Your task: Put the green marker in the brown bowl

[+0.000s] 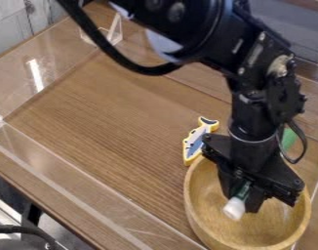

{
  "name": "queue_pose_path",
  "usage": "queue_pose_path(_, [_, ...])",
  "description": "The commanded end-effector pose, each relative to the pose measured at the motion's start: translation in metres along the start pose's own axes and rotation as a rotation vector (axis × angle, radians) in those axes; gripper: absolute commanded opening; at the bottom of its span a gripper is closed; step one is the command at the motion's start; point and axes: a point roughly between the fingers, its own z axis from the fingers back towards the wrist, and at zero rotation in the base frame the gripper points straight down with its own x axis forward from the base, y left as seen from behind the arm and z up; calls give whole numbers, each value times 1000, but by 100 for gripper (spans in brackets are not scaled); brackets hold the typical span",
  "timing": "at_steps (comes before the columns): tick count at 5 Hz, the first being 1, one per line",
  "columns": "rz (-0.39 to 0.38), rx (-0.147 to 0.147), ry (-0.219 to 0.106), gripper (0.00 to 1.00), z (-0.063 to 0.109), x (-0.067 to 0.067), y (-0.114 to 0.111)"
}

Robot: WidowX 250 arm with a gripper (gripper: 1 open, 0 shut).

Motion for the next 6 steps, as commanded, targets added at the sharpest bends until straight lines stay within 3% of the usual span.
queue_pose_path(1, [14,-17,-43,0,6,11,0])
queue_pose_path(6, [19,-41,-38,0,-3,9,1])
